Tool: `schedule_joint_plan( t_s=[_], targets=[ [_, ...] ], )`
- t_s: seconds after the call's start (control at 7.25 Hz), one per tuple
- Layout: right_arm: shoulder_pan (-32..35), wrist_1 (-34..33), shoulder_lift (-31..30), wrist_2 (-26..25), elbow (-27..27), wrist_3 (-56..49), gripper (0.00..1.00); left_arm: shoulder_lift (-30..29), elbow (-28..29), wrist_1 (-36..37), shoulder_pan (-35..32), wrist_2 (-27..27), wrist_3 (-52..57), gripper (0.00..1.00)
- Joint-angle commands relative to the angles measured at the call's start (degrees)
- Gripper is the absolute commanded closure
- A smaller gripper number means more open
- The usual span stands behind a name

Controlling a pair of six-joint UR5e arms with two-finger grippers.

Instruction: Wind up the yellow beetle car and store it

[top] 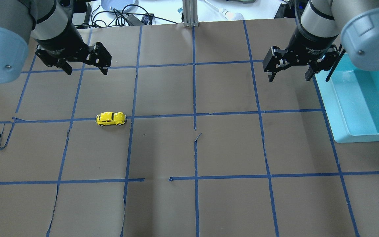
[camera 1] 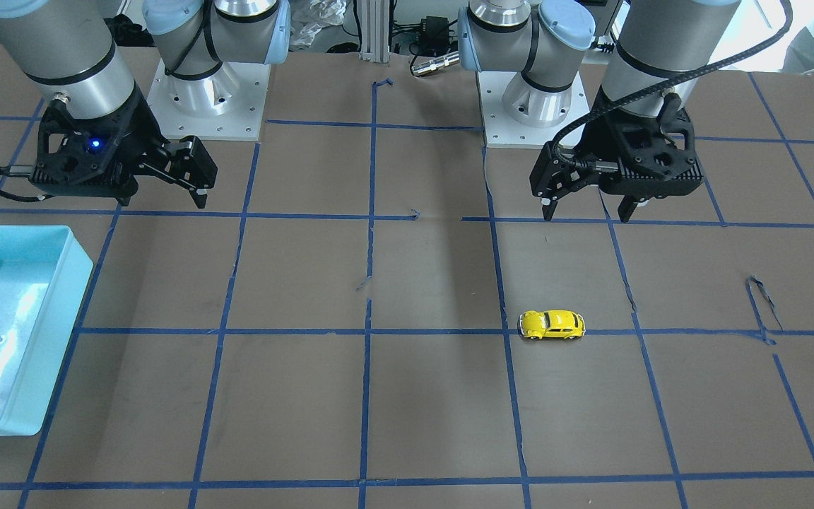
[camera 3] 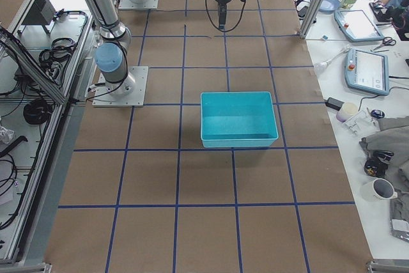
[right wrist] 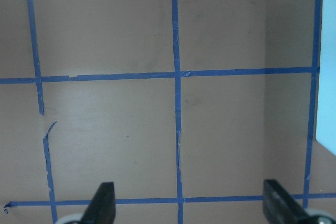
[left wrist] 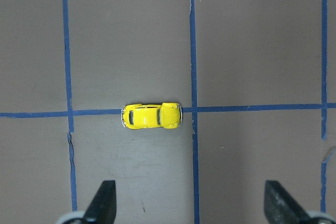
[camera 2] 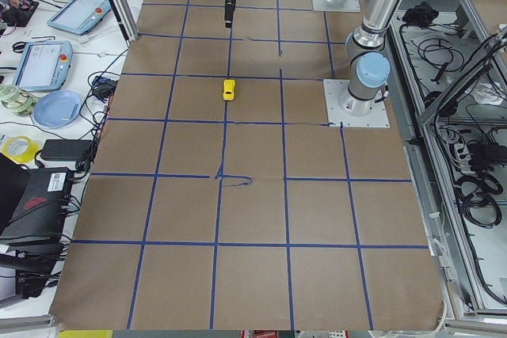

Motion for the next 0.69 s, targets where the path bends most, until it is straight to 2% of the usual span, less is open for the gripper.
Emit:
schedule_joint_plan(
  t_s=[0.0,0.55],
  targets=[
    [0.0,0.0,0.0,0.0,0.0,0.0,0.00,0.0,0.0,0.1,0.0,0.1,0.1,0.00],
    [0.1,0.0,0.0,-0.1,0.0,0.1,0.00,-0.1,-0.1,0.0,0.0,-0.3,0.4,0.00]
  ],
)
